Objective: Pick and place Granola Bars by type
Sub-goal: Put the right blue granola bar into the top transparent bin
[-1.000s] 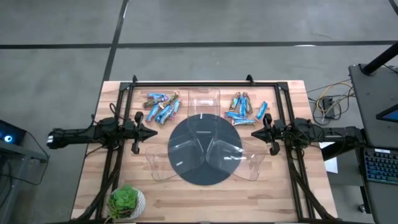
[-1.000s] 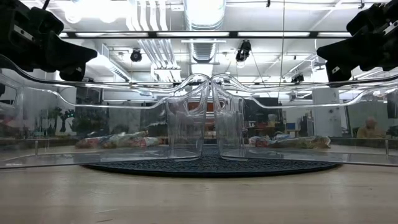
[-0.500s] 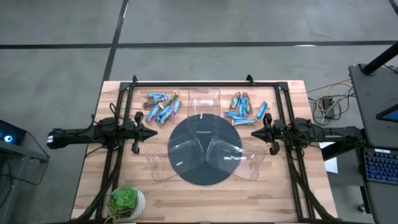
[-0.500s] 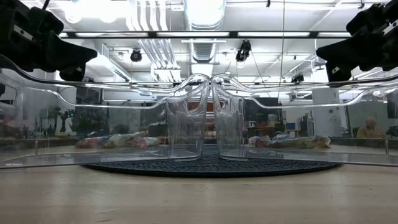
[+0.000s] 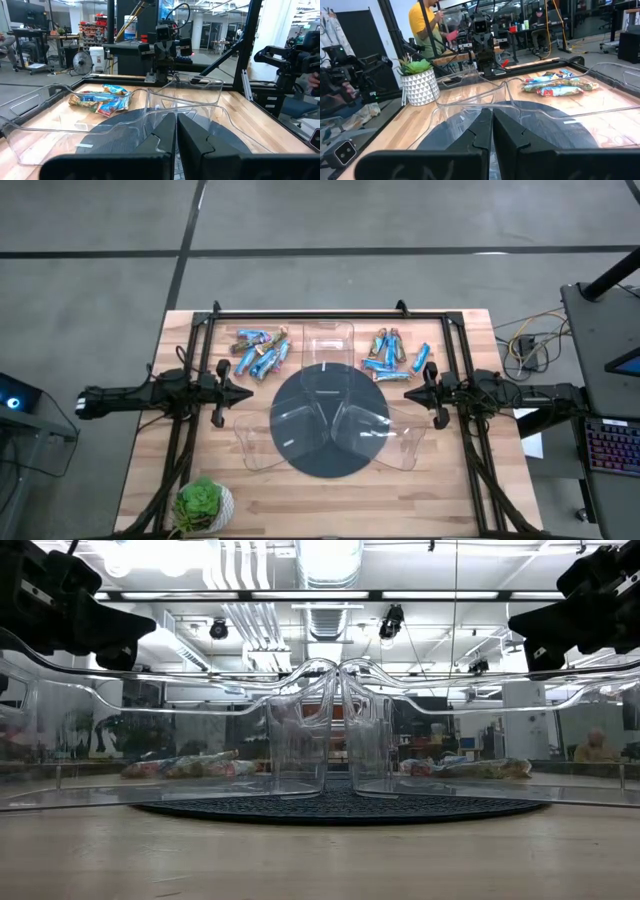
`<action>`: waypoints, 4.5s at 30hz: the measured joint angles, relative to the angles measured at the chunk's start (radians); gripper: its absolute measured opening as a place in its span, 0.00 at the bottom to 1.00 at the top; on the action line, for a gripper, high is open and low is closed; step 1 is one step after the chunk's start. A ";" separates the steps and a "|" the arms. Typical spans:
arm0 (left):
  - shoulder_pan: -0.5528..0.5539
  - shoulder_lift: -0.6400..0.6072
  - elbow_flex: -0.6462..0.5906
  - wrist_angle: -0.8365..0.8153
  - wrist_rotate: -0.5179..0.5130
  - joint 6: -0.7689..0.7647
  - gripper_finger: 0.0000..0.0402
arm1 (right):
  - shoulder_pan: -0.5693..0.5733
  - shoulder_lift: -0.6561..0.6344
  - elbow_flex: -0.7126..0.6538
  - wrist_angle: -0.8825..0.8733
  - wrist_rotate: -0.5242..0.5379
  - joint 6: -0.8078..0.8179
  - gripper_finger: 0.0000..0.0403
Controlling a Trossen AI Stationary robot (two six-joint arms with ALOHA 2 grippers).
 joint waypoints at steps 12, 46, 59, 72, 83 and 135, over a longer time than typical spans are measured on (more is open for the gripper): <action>0.000 0.000 -0.001 0.102 -0.001 -0.092 0.00 | 0.000 0.000 0.000 0.140 0.004 -0.007 0.02; 0.000 0.093 0.242 0.776 -0.091 -0.130 0.00 | 0.000 0.168 0.264 0.597 0.251 0.114 0.02; 0.000 0.379 0.621 0.298 -0.095 -0.130 0.00 | 0.000 0.507 0.708 0.151 0.273 0.068 0.02; 0.000 0.590 0.942 -0.116 -0.113 0.019 0.00 | 0.000 0.719 1.001 -0.143 0.312 -0.019 0.02; 0.001 0.606 0.931 -0.125 -0.322 0.036 0.00 | -0.003 0.853 1.090 -0.150 0.326 -0.138 0.02; 0.378 0.864 1.137 -0.497 -0.192 -0.039 0.00 | -0.423 1.148 1.414 -0.818 0.205 0.236 0.02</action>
